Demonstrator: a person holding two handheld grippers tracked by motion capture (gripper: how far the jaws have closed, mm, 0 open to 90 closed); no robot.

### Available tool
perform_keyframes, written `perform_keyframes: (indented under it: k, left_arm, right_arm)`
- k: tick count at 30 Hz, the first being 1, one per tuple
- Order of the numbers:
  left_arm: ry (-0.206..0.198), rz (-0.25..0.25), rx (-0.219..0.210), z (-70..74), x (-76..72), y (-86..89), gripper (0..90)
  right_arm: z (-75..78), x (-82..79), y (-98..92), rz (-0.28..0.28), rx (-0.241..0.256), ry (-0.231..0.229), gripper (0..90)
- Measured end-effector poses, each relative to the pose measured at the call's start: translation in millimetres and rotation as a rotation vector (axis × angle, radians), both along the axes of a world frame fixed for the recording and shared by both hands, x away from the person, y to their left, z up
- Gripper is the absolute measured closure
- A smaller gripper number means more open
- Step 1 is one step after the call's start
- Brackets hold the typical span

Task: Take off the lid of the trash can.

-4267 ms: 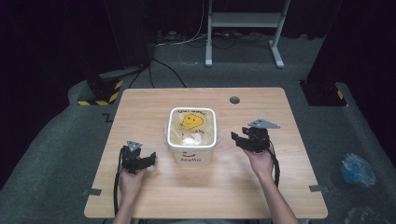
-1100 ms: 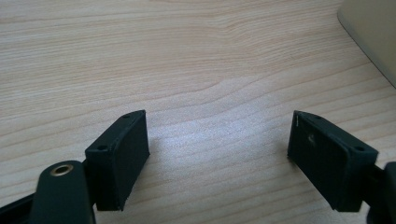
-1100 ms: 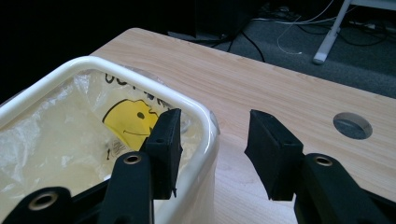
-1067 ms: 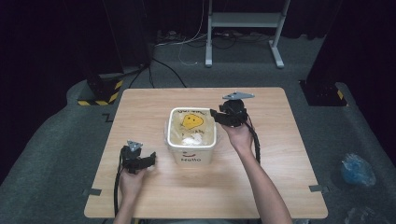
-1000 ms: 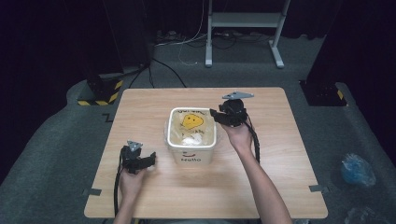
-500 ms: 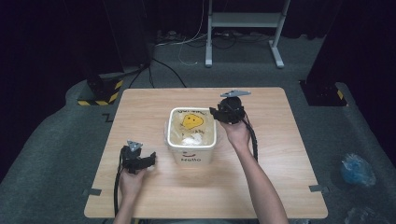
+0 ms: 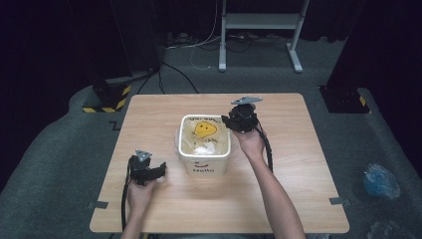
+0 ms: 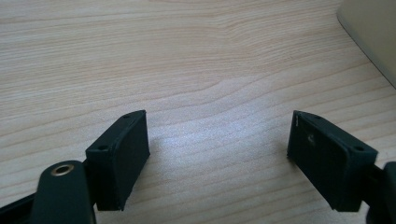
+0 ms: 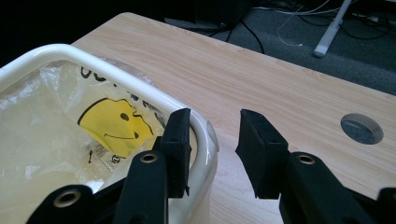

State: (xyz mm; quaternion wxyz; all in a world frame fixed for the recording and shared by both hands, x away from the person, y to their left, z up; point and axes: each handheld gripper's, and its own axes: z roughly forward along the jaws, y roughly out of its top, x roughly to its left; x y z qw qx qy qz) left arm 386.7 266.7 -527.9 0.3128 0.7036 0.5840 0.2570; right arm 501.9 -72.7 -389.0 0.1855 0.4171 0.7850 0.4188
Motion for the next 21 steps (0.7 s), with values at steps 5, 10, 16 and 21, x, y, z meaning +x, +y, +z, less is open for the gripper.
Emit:
perform_keyframes:
  k: [5, 10, 16, 21]
  left_arm:
    - [0.000, 0.000, 0.000, 0.0, 0.0, 0.0, 20.8]
    - [0.000, 0.000, 0.000, 0.0, 0.0, 0.0, 20.8]
    - [0.000, 0.000, 0.000, 0.0, 0.0, 0.0, 20.8]
    - [0.000, 0.000, 0.000, 0.0, 0.0, 0.0, 20.8]
  right_arm:
    - [-0.8, -0.2, 4.2, 0.005, -0.012, -0.002, 66.2]
    - [0.2, -0.5, 6.8, 0.012, -0.025, -0.012, 69.4]
    - [-1.8, 0.1, 7.4, 0.018, -0.026, -0.002, 71.5]
    - [-2.3, 0.7, 6.9, 0.019, -0.024, 0.004, 71.1]
